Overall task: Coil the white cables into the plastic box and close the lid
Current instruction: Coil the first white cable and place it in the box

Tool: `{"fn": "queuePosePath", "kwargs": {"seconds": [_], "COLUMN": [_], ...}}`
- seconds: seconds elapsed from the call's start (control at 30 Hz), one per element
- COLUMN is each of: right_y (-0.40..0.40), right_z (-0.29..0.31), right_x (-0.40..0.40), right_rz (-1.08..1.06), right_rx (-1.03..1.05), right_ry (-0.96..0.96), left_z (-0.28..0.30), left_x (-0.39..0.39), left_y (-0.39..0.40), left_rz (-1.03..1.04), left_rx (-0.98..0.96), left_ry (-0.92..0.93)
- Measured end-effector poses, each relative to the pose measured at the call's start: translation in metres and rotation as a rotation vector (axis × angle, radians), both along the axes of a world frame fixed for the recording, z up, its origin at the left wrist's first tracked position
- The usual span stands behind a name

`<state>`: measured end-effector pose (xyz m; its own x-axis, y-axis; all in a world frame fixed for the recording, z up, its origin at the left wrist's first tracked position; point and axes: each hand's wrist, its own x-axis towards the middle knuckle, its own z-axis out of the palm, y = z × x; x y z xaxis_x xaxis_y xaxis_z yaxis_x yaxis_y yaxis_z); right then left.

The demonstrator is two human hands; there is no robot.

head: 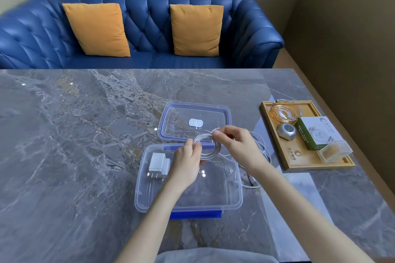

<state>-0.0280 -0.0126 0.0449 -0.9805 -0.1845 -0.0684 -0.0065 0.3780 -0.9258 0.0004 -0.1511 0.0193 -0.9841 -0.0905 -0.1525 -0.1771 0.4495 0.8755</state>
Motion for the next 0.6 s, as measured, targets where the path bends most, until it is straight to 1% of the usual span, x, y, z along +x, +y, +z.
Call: {"fn": "queuePosePath", "kwargs": {"seconds": [0.07, 0.1, 0.17, 0.23, 0.3, 0.43, 0.6], "right_y": [0.005, 0.008, 0.014, 0.015, 0.012, 0.008, 0.001], "right_z": [0.006, 0.009, 0.013, 0.016, 0.016, 0.013, 0.000], "right_x": [0.001, 0.000, -0.003, -0.005, -0.005, -0.001, 0.008], "right_rz": [0.138, 0.189, 0.254, 0.265, 0.235, 0.187, 0.122], "right_rx": [-0.123, -0.157, -0.173, -0.145, -0.129, 0.005, 0.120], "right_ry": [-0.262, -0.351, -0.468, -0.520, -0.524, -0.432, -0.204], "left_z": [0.001, 0.002, 0.002, 0.002, -0.001, -0.010, -0.015], "left_x": [-0.001, -0.001, 0.003, 0.009, 0.013, 0.019, 0.022], "left_y": [-0.004, -0.005, -0.005, -0.002, 0.000, 0.002, 0.005], "left_rz": [-0.076, -0.113, -0.165, -0.185, -0.204, -0.207, -0.131], "left_rx": [-0.115, -0.161, -0.235, -0.287, -0.274, -0.137, -0.084], "left_ry": [-0.009, -0.014, -0.017, -0.007, -0.018, -0.068, -0.078]}}
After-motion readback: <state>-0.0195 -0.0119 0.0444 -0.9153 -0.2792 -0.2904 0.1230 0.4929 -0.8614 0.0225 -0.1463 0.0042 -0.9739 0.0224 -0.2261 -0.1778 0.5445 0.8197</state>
